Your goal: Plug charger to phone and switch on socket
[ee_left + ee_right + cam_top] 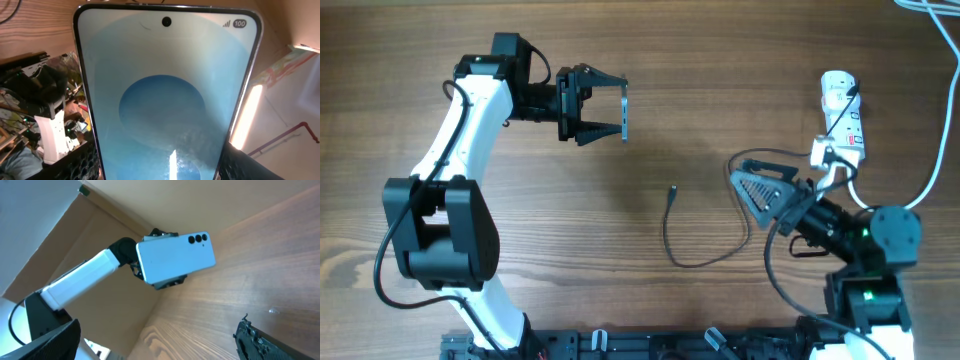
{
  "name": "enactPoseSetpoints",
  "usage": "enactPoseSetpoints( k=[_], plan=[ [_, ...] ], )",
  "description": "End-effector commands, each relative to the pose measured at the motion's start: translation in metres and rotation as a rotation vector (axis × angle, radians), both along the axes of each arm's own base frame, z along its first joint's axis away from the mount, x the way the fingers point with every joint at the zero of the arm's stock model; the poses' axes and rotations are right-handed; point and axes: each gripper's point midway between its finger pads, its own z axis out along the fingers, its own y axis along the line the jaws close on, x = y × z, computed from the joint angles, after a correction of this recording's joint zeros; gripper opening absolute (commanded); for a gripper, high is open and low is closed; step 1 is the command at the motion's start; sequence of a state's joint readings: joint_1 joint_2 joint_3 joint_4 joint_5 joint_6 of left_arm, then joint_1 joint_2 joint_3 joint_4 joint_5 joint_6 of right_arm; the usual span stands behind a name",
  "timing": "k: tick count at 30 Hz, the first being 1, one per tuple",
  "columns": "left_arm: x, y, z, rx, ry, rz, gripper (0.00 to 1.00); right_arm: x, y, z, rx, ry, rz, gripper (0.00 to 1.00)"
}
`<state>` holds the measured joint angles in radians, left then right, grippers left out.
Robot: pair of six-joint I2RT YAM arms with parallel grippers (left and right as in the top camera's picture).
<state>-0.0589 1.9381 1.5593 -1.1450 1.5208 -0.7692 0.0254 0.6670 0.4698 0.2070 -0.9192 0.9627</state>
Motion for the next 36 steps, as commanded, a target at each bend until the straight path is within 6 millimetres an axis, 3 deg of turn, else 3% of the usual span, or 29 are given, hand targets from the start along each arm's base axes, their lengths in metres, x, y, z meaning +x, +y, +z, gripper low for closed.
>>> enactPoseSetpoints(
  k=[1, 3, 5, 8, 13, 15, 21, 24, 27, 30, 34, 36],
  plan=[
    [-0.006, 0.000, 0.022, -0.058, -0.029, -0.004, 0.72, 0.005, 0.004, 0.034, -0.065, -0.081, 0.044, 1.00],
    [-0.006, 0.000, 0.022, -0.058, -0.029, -0.004, 0.72, 0.017, -0.001, 0.035, -0.133, -0.052, -0.005, 1.00],
    [-0.006, 0.000, 0.022, -0.058, -0.029, -0.004, 0.72, 0.037, -0.019, 0.027, -0.321, 0.036, -0.115, 1.00],
    [-0.006, 0.000, 0.022, -0.058, -0.029, -0.004, 0.71, 0.039, -0.024, 0.026, -0.468, 0.073, -0.105, 1.00],
    [-0.006, 0.000, 0.022, -0.058, -0.029, -0.004, 0.71, 0.032, -0.011, 0.033, -0.671, 0.137, -0.065, 0.99],
    [-0.006, 0.000, 0.022, -0.058, -0.029, -0.004, 0.71, 0.031, 0.001, 0.039, -0.743, 0.144, -0.052, 1.00],
    [-0.006, 0.000, 0.022, -0.057, -0.030, -0.004, 0.72, 0.017, 0.078, 0.069, -0.757, 0.050, 0.151, 0.99],
    [-0.006, 0.000, 0.022, -0.057, -0.029, -0.004, 0.72, 0.023, 0.103, 0.075, -0.812, 0.058, 0.110, 1.00],
    [-0.006, 0.000, 0.022, -0.057, -0.029, -0.004, 0.72, 0.026, 0.120, 0.067, -0.895, 0.081, 0.091, 0.99],
    [-0.006, 0.000, 0.022, -0.058, -0.030, -0.004, 0.72, 0.036, 0.153, 0.038, -0.929, 0.195, 0.127, 1.00],
    [-0.005, 0.000, 0.021, -0.055, -0.033, -0.004, 0.71, 0.050, 0.167, 0.030, -0.890, 0.234, 0.097, 0.99],
    [-0.005, 0.000, 0.021, -0.055, -0.034, -0.004, 0.71, 0.059, 0.161, 0.018, -0.914, 0.287, 0.023, 0.99]
  ],
)
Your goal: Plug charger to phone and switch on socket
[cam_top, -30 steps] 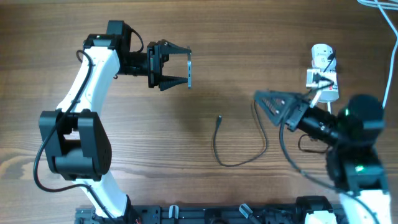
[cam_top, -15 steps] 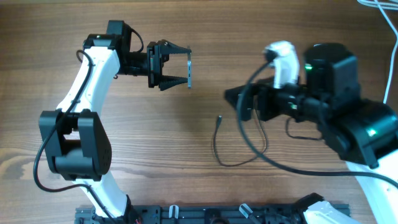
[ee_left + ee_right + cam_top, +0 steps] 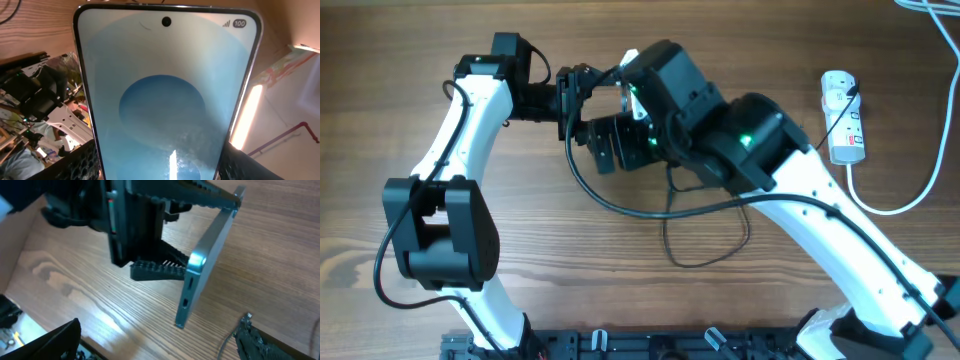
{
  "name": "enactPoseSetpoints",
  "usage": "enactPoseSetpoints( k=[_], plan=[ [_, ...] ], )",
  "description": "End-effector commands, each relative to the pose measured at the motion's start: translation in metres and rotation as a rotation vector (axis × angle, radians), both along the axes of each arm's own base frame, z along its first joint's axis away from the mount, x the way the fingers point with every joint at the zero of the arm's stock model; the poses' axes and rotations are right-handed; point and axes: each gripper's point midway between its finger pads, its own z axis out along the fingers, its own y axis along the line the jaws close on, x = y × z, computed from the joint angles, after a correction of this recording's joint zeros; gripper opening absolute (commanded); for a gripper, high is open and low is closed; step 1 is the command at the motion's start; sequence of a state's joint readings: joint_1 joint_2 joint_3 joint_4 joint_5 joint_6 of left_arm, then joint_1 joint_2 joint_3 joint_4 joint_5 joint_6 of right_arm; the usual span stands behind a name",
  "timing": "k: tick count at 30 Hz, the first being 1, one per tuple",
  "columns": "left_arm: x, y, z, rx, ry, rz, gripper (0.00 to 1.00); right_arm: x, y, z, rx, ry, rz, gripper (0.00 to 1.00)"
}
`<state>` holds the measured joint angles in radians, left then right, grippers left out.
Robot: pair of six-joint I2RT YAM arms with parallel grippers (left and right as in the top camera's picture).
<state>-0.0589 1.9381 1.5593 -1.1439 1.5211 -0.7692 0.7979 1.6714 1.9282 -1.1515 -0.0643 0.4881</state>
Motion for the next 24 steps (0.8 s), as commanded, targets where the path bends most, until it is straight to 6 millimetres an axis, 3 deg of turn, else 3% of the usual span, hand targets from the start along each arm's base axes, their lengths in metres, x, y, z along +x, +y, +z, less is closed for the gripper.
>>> enactPoseSetpoints(
  k=[1, 12, 17, 19, 24],
  plan=[
    [-0.005, 0.000, 0.021, -0.055, -0.033, -0.004, 0.71, 0.018, -0.012, -0.002, -0.027, -0.010, -0.173, 0.99],
    [-0.005, 0.000, 0.021, -0.055, -0.032, -0.004, 0.72, 0.040, -0.003, -0.024, -0.097, -0.073, -0.317, 0.98],
    [-0.005, 0.000, 0.021, -0.055, -0.036, -0.004, 0.72, 0.044, -0.008, -0.023, -0.116, -0.096, -0.339, 0.80],
    [-0.005, 0.000, 0.021, -0.055, -0.036, -0.004, 0.72, 0.043, -0.006, -0.023, -0.110, -0.093, -0.332, 0.63],
    [-0.005, 0.000, 0.019, -0.044, -0.037, -0.004, 0.72, 0.038, 0.002, -0.023, -0.087, -0.073, -0.306, 0.49]
  ],
)
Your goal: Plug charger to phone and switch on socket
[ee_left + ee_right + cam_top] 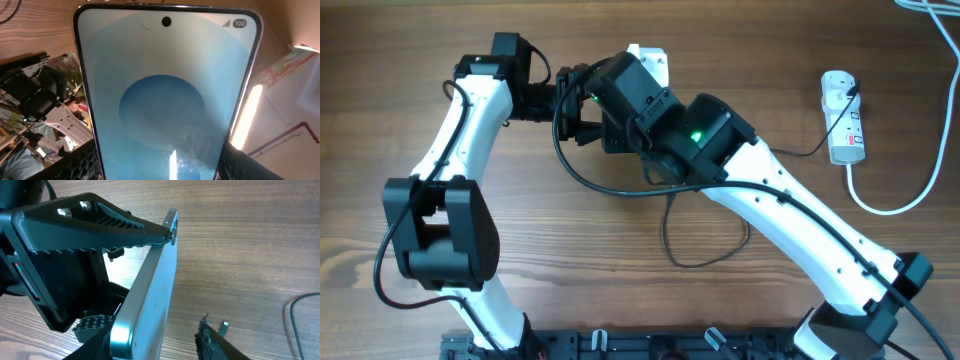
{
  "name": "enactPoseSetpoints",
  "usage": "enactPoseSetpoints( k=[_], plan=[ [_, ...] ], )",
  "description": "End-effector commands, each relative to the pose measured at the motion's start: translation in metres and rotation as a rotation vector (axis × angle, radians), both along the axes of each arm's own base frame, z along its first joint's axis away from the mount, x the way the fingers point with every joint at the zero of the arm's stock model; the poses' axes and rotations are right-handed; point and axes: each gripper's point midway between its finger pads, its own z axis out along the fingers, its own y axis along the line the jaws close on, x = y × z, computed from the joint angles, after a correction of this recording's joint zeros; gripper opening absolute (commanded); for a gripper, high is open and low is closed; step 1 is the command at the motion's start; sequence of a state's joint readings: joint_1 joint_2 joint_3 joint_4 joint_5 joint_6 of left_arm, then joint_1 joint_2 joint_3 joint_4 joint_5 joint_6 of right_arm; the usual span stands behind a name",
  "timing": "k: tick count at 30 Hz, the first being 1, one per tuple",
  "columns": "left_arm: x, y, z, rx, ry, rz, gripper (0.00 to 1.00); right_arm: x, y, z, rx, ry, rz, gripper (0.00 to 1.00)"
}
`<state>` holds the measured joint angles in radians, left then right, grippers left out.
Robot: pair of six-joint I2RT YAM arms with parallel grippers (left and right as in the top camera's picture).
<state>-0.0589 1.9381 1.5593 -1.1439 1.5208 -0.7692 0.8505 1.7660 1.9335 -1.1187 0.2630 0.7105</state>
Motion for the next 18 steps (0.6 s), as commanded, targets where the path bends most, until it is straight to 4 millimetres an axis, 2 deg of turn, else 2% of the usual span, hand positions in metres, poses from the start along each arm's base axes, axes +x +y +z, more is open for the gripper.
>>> enactPoseSetpoints(
  k=[1, 7, 18],
  plan=[
    [-0.005, 0.000, 0.018, -0.037, -0.037, -0.003, 0.72, 0.000, 0.009, 0.005, 0.024, -0.008, 0.018, 0.47],
    [-0.005, 0.000, 0.018, -0.036, -0.037, -0.003, 0.71, 0.006, 0.017, 0.013, 0.045, -0.050, 0.041, 0.42],
    [-0.005, 0.000, 0.016, -0.026, 0.005, -0.001, 0.71, 0.004, 0.016, 0.016, -0.017, -0.106, 0.039, 0.35]
  ],
)
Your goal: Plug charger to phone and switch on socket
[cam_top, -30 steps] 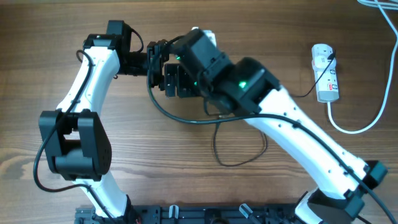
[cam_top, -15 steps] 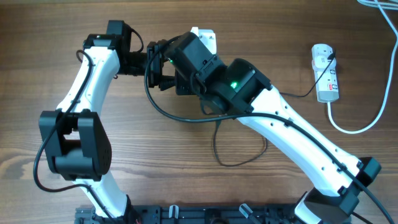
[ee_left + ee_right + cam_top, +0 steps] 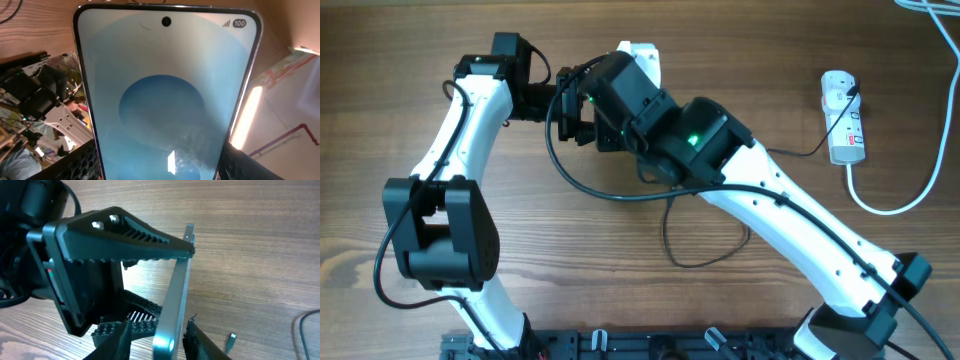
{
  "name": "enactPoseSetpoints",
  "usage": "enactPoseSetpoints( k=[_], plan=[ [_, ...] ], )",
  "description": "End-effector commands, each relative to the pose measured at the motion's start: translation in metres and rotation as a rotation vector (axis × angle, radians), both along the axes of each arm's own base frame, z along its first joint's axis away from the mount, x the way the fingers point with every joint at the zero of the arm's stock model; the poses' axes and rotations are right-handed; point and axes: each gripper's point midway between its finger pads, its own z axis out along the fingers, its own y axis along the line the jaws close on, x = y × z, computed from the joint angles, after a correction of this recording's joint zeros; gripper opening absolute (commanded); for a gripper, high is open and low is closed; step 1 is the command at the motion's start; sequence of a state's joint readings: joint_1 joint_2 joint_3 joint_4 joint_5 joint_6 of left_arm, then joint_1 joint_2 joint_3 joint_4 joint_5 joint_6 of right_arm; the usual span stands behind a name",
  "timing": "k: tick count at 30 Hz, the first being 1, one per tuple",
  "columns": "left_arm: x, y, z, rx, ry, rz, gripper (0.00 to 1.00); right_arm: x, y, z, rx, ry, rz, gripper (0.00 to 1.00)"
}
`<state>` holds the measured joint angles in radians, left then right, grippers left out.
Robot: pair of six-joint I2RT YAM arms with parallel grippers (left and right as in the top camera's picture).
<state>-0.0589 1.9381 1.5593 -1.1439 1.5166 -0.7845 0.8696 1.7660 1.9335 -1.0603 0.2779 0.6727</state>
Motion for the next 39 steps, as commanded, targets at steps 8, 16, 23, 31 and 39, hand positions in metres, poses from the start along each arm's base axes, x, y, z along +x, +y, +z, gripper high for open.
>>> enactPoseSetpoints(
  k=[8, 16, 23, 31, 39],
  plan=[
    [-0.005, 0.000, 0.017, -0.032, -0.010, -0.002, 0.70, 0.005, -0.003, 0.009, -0.084, -0.094, -0.008, 0.34],
    [-0.005, 0.000, 0.017, -0.031, 0.000, -0.001, 0.70, 0.005, -0.002, 0.009, -0.083, -0.094, -0.007, 0.30],
    [-0.005, 0.000, 0.019, -0.040, 0.001, -0.002, 0.69, 0.007, -0.002, 0.008, -0.086, -0.096, -0.011, 0.31],
    [-0.005, 0.000, 0.019, -0.039, 0.000, -0.003, 0.69, 0.013, 0.000, -0.002, -0.127, -0.100, -0.010, 0.29],
    [-0.005, 0.000, 0.019, -0.039, 0.000, -0.003, 0.70, 0.014, -0.001, -0.002, -0.130, -0.104, -0.015, 0.22]
  ],
)
